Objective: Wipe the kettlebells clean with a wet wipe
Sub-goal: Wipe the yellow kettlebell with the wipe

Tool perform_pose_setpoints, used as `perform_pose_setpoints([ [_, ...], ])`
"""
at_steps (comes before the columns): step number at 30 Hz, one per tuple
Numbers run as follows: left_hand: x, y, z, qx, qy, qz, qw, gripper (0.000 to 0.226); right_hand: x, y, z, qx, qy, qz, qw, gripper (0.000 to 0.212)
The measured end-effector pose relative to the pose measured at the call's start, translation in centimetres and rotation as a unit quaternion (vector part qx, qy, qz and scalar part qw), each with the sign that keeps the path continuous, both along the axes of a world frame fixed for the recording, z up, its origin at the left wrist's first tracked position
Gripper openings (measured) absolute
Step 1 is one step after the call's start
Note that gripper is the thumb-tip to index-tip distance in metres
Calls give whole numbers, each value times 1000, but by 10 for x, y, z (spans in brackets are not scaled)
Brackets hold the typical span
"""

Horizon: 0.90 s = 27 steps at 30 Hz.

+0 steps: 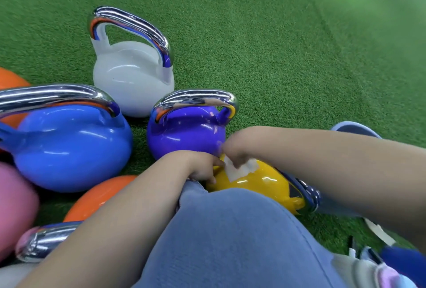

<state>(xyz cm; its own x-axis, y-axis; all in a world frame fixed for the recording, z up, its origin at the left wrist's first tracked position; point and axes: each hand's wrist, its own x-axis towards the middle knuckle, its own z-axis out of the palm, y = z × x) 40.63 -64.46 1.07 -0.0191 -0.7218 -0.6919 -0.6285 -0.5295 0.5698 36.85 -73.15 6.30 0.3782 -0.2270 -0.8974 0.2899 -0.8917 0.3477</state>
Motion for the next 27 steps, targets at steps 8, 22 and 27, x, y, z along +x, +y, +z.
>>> perform_pose_setpoints([
  [8, 0, 7, -9, 88, -26, -45, 995, 32, -13, 27, -34, 9, -87, 33, 996, 35],
  [22, 2, 1, 5, -52, -49, 143, 987, 29, -3, 11, -55, -77, -6, 100, 992, 42],
  [27, 3, 1, 3, -57, -37, 146, 987, 28, -2, 12, -72, -91, 43, 121, 988, 38],
])
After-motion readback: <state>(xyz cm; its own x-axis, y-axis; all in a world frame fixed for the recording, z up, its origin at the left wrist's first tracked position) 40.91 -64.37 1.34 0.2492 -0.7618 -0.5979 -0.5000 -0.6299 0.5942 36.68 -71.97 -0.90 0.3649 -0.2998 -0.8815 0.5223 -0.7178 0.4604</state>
